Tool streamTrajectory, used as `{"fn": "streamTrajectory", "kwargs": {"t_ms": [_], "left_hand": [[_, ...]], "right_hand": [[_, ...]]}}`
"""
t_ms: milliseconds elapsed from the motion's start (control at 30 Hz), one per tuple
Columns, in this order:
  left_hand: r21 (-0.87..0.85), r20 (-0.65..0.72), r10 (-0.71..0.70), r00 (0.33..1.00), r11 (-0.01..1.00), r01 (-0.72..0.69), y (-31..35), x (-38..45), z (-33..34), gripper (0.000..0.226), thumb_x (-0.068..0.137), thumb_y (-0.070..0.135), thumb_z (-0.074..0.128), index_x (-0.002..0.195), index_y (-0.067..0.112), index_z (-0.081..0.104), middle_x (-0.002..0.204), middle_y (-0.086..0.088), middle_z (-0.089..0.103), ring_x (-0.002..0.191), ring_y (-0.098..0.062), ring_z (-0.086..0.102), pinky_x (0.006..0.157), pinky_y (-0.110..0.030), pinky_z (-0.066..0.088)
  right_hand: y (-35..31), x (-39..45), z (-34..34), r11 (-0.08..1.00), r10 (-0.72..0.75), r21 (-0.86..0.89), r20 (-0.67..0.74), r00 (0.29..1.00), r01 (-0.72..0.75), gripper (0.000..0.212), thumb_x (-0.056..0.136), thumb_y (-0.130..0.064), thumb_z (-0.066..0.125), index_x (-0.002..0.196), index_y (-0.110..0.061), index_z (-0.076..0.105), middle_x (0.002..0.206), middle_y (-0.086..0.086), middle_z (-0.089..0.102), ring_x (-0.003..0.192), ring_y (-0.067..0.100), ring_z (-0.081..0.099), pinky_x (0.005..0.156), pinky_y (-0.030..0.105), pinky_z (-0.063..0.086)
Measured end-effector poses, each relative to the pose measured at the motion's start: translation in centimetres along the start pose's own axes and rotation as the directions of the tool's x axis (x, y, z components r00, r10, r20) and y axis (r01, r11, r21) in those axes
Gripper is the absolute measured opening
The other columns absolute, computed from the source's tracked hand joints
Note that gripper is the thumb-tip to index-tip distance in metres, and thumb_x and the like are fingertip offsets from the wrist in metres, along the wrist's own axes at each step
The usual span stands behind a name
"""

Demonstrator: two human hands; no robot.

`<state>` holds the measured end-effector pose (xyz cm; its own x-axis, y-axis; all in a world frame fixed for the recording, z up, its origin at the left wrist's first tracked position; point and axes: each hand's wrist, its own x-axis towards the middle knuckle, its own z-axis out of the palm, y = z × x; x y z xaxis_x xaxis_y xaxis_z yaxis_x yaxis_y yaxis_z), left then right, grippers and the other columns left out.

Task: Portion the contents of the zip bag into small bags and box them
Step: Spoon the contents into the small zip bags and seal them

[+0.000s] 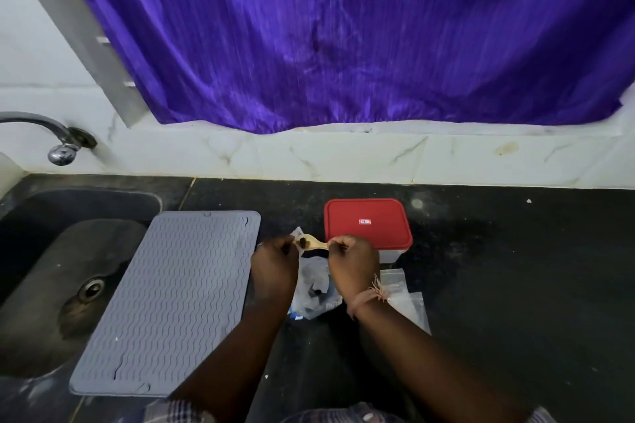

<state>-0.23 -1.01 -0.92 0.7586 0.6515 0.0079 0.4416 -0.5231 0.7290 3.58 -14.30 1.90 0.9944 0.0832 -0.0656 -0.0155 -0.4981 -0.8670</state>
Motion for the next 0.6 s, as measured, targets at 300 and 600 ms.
{"fn": "streamTrajectory", "kwargs": {"t_ms": [300, 600], "left_hand": [[-0.23, 0.056, -0.035, 0.998, 0.972, 0.047, 1.2, -0.7, 0.0, 0.016, 0.09, 0.017, 0.068, 0.081, 0.02, 0.08, 0.072, 0.007, 0.075, 0.069, -0.007, 0.071, 0.067, -0.031, 0.057], [-0.229, -0.045, -0.204, 0.978, 0.955, 0.189, 1.0, -0.2, -1.4, 0.019, 0.095, 0.018, 0.066, 0.104, 0.019, 0.082, 0.096, -0.001, 0.08, 0.082, -0.016, 0.072, 0.081, -0.033, 0.06]], "right_hand": [[1.6, -0.6, 1.3, 0.725, -0.507, -0.382, 0.268, 0.819, 0.573, 0.023, 0.093, -0.011, 0.053, 0.109, -0.013, 0.07, 0.093, 0.006, 0.059, 0.077, 0.022, 0.06, 0.061, 0.019, 0.031], [3.0, -2.2, -0.8, 0.829, -0.551, -0.158, -0.067, 0.832, 0.536, 0.019, 0.093, -0.01, 0.058, 0.104, -0.012, 0.073, 0.094, 0.001, 0.063, 0.083, 0.013, 0.061, 0.073, 0.024, 0.05]]}}
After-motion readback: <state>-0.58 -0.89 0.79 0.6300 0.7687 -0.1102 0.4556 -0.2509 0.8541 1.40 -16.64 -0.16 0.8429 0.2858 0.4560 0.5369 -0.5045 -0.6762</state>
